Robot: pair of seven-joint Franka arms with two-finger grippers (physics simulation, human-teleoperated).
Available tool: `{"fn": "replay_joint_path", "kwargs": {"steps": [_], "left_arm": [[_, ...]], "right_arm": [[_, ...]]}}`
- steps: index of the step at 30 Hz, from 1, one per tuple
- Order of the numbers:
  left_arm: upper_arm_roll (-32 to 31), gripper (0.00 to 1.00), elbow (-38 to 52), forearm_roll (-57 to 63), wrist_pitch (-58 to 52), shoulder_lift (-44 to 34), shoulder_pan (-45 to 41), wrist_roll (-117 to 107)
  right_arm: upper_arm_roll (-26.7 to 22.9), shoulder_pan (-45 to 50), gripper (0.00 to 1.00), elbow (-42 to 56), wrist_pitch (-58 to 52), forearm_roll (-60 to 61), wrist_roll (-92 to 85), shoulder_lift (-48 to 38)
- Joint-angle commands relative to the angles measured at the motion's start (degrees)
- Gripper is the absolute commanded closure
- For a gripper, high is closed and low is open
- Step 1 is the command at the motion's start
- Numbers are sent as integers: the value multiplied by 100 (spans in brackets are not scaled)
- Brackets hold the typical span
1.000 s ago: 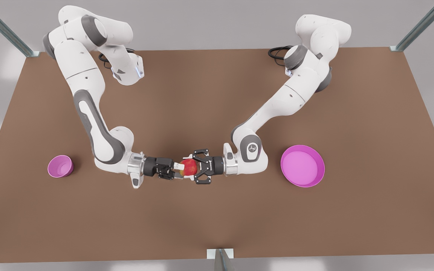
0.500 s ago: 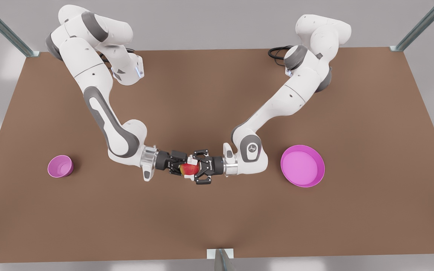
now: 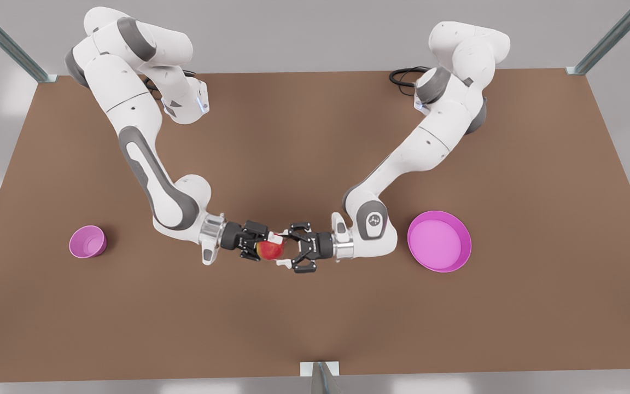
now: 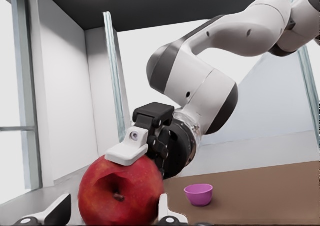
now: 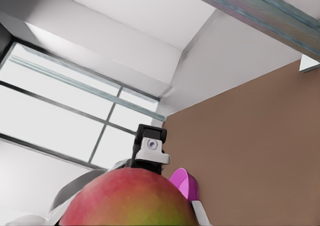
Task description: Use the left arm to pick up the apple from the plate, transfer it to the gripper of the right arm, and then use the right arm to place it into the bowl
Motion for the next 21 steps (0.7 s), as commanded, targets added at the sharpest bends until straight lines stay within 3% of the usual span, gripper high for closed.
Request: {"fn": "replay_joint_path", "kwargs": {"steps": [1, 6, 8, 10, 12, 14, 16, 18, 19, 20, 21], "left_arm": [[-2, 1, -55, 48, -210, -26, 46, 188], [7, 1, -55, 57, -210, -26, 46, 170], [15, 1, -529, 311, -517, -96, 493, -5], [24, 1, -1048, 2419, -860, -570, 1530, -2147], [33, 0, -1049, 6097, -1325, -1465, 2462, -5975], [24, 0, -1013, 9439, -2939, -2484, 3104, -9923], [129, 0, -1005, 11711, -3953, -3576, 3122, -12018], [103, 0, -1005, 11519, -4613, -3954, 3140, -13883], [1243, 0, -1241, 10465, -4456, -4437, 2729, -13884], [2791, 0, -2496, 9349, -3656, -5412, 1638, -13840], [2872, 0, -2877, 9321, -3786, -5774, 1733, -13840]], "right_arm": [[4, -51, 33, 1, -3, -38, -413, -6], [-23, -271, 33, -8, -372, -205, -351, -6], [-23, -631, 33, -113, -917, -539, -307, 3], [-49, -1018, 33, -140, -1506, -1110, -141, 38], [-58, -1510, 33, -140, -2130, -1796, -61, 152], [-67, -2046, 33, -131, -2719, -2638, 44, 214], [-75, -2644, 32, -122, -3220, -3299, 123, 223], [-76, -2987, 32, -122, -3607, -3642, 167, 223], [-76, -3224, 32, -122, -3730, -3888, 167, 223], [-76, -3391, 32, -87, -3844, -4046, 176, 223], [-84, -3619, 32, -17, -3994, -4327, 317, 223]]}}
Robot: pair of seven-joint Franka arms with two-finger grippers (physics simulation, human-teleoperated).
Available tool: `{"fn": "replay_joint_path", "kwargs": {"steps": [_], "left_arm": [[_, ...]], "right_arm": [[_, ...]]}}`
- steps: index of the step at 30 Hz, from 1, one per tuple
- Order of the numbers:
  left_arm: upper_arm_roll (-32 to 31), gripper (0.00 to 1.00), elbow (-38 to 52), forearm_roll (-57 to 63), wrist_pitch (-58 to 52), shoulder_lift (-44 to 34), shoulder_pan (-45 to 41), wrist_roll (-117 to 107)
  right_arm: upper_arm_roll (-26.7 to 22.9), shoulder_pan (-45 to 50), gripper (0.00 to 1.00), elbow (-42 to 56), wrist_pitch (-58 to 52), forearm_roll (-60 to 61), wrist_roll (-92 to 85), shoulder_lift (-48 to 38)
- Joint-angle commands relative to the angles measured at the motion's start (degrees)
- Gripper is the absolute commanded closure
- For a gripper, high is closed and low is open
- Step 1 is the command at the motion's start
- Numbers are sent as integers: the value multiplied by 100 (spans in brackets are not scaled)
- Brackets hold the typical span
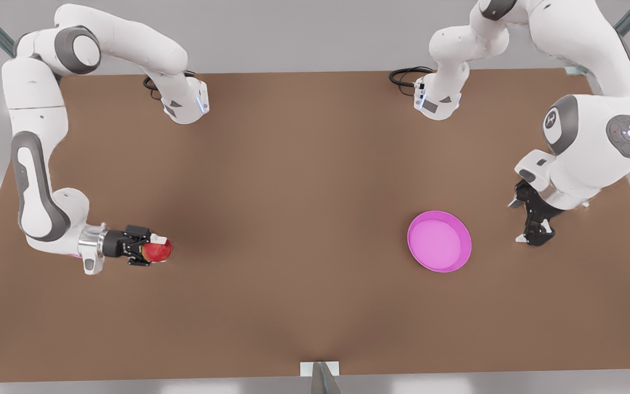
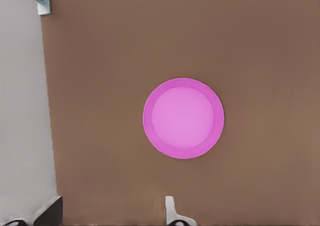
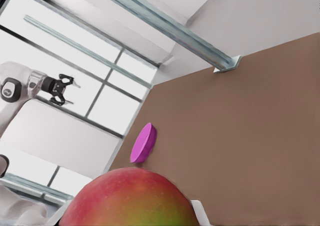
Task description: Use the left arm to pick up the apple from the plate, transfer it to the gripper of the right arm, and then use the right arm to place it into the bowl
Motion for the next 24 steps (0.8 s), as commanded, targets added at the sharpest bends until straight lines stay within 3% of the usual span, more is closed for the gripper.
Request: {"fn": "replay_joint_path", "kwargs": {"steps": [1, 6, 10, 11, 14, 19, 21, 24], "left_arm": [[449, 0, -393, -179, -696, -388, -61, -8335], [449, 0, -138, -152, -696, -159, -96, -8370], [441, 0, -138, -144, -687, -106, -157, -8387], [441, 0, -138, -152, -687, -98, -175, -8396], [432, 0, -138, 252, -687, -45, -465, -8774], [449, 0, -24, 252, -670, -10, -412, -9045], [449, 0, 820, 50, -652, 605, -254, -10294], [449, 0, 820, -38, -696, 597, -228, -10312]], "right_arm": [[6, -282, 32, 58, -1060, -787, 373, -6], [-740, -432, 32, 681, -1561, -989, 390, 284], [-1135, -432, 32, 1866, -2132, -1445, 540, 959], [-1180, -432, 32, 2430, -2379, -1674, 610, 1241], [-1285, -423, 31, 2878, -2379, -2298, 505, 1286], [-1312, -432, 32, 2993, -2388, -3362, -453, 1277], [-1312, -405, 32, 2993, -2283, -3573, -462, 1277], [-1286, -388, 32, 3002, -1905, -3951, -603, 1268]]}}
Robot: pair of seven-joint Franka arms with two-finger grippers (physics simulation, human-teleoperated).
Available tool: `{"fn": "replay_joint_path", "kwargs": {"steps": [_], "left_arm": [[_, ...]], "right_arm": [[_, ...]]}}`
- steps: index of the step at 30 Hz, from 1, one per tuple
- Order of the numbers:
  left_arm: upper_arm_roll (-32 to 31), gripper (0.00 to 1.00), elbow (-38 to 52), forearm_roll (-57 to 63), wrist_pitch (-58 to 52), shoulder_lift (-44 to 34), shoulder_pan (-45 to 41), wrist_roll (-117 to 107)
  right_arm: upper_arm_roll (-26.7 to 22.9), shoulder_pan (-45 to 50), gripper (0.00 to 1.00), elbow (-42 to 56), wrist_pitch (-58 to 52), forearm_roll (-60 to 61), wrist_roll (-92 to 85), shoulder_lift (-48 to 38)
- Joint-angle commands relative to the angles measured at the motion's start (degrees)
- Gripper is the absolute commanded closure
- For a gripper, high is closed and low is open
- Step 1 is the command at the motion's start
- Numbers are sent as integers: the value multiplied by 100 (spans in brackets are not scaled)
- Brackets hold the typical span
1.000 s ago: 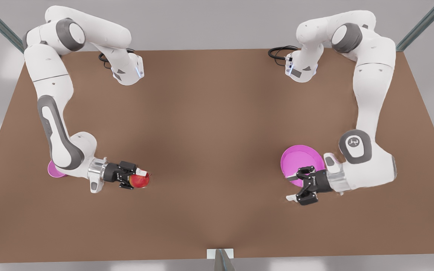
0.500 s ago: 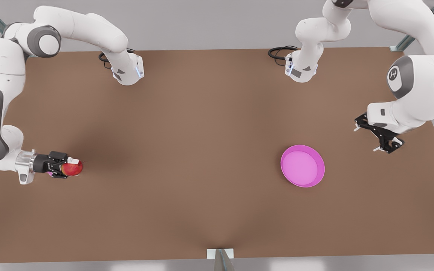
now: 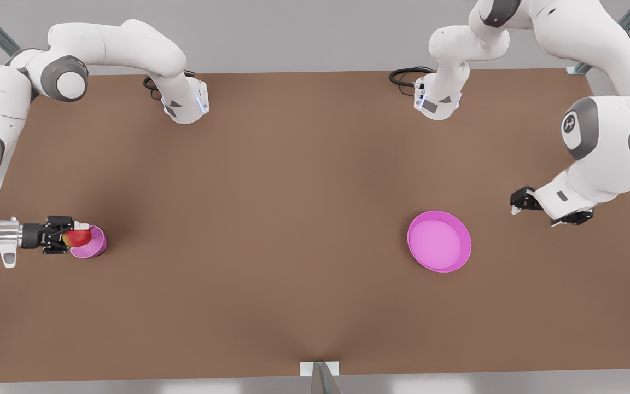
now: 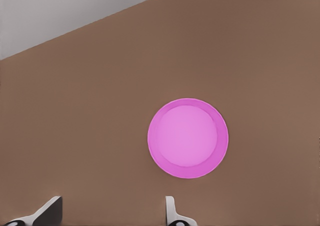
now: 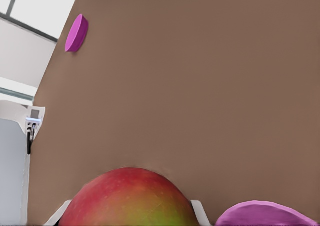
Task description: Use the left arm to pick up the apple from the plate, transfer it to the gripper of the right arm, and then use the right arm to place it into the bowl
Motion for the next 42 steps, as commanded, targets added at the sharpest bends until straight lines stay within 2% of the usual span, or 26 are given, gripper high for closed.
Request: {"fn": "replay_joint_path", "kwargs": {"steps": [1, 9, 18, 21, 22, 23, 30, 31, 32, 36, 38, 40, 41, 42], "left_arm": [[-1, 0, 33, -80, -29, 14, 3, -3545], [-1, 0, 33, -98, -46, 6, 3, -3396], [-1, 0, 33, -106, -55, 6, 3, -3396], [-1, 0, 33, -106, -55, 6, 3, -3396], [-1, 0, 33, -106, -55, 6, 3, -3396], [-1, 0, 33, -106, -55, 6, 3, -3396], [-1, 0, 33, -98, -55, 6, 3, -3396], [-1, 0, 33, -98, -55, 6, 3, -3387], [-10, 0, 33, -98, -55, 6, -6, -3387], [-10, 0, 33, -89, -55, 6, 3, -3317], [-10, 0, 33, -89, -55, 6, 3, -3308], [-10, 0, 33, -89, -55, 6, -6, -3308], [-10, 0, 33, -89, -55, 6, 3, -3317], [-10, 0, 33, -89, -55, 6, -6, -3317]], "right_arm": [[32, 20, 32, 2, 339, -508, -898, -19], [58, 169, 32, -42, 1543, -1501, -3305, 33], [76, 266, 30, -393, 1552, -1800, -3798, -11], [76, 257, 17, -393, 1569, -1897, -3807, -2], [76, 248, 5, -393, 1578, -1897, -3807, -2], [76, 248, 0, -393, 1587, -1897, -3868, -2], [93, 301, 0, -262, 1534, -1870, -3816, -37], [250, 327, 0, -183, 1517, -1905, -3746, -116], [287, 686, 0, -16, 1412, -2115, -3632, -378], [287, 2700, 0, 90, 515, -2600, -636, -2040], [339, 2841, 0, 90, 515, -2696, 1359, -2524], [-99, 3280, 0, -340, 541, -2679, 4548, -3306], [-820, 3868, 0, -831, 585, -2670, 5630, -3736], [-979, 3957, 0, -1605, 927, -2653, 6431, -4281]]}}
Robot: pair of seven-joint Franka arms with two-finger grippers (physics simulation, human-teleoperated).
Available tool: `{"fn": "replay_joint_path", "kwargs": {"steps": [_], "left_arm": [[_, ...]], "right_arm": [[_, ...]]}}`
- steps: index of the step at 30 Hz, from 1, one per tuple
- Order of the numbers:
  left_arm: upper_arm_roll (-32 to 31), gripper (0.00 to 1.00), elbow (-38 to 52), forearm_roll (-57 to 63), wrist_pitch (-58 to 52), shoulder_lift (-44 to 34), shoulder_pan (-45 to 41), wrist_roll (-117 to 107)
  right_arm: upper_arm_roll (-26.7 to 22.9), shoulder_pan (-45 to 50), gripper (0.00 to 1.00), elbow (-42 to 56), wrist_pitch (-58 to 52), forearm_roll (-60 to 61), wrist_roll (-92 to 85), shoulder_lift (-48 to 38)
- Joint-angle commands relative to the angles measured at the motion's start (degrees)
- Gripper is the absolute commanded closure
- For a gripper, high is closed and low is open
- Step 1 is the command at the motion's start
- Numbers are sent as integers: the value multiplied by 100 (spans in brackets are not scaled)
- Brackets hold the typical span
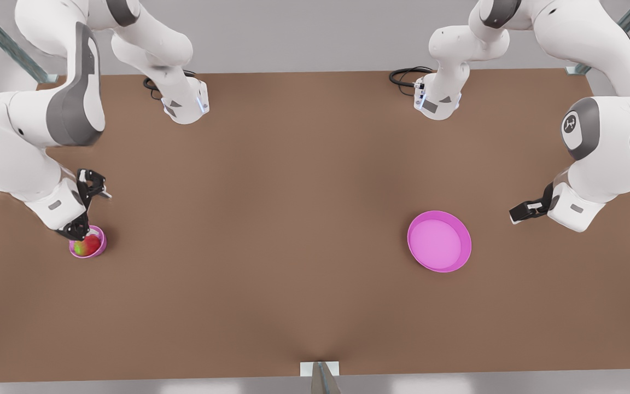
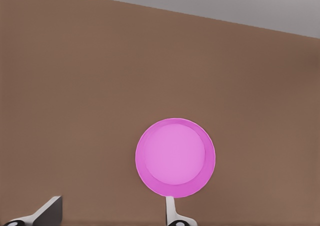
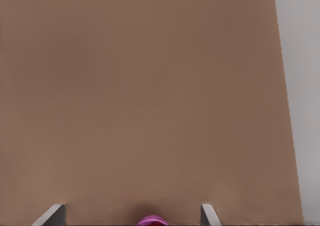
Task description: Use the left arm to pick up the apple from the plate, transfer it to the gripper of the right arm, and then use the right arm to place it into the bowl
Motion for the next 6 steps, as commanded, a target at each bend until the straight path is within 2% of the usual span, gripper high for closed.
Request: {"fn": "replay_joint_path", "kwargs": {"steps": [1, 3, 6], "left_arm": [[-1, 0, 3, 5, -3, -7, -1, -284], [-1, 0, 3, 14, -3, -7, -1, -275], [-1, 0, 3, 14, -3, -7, -1, -275]], "right_arm": [[-245, 183, 0, -911, 486, -46, 7375, -553], [-272, 130, 0, -1115, 821, -2, 7506, -439], [-280, 69, 0, -438, 329, 15, 7524, -211]]}}
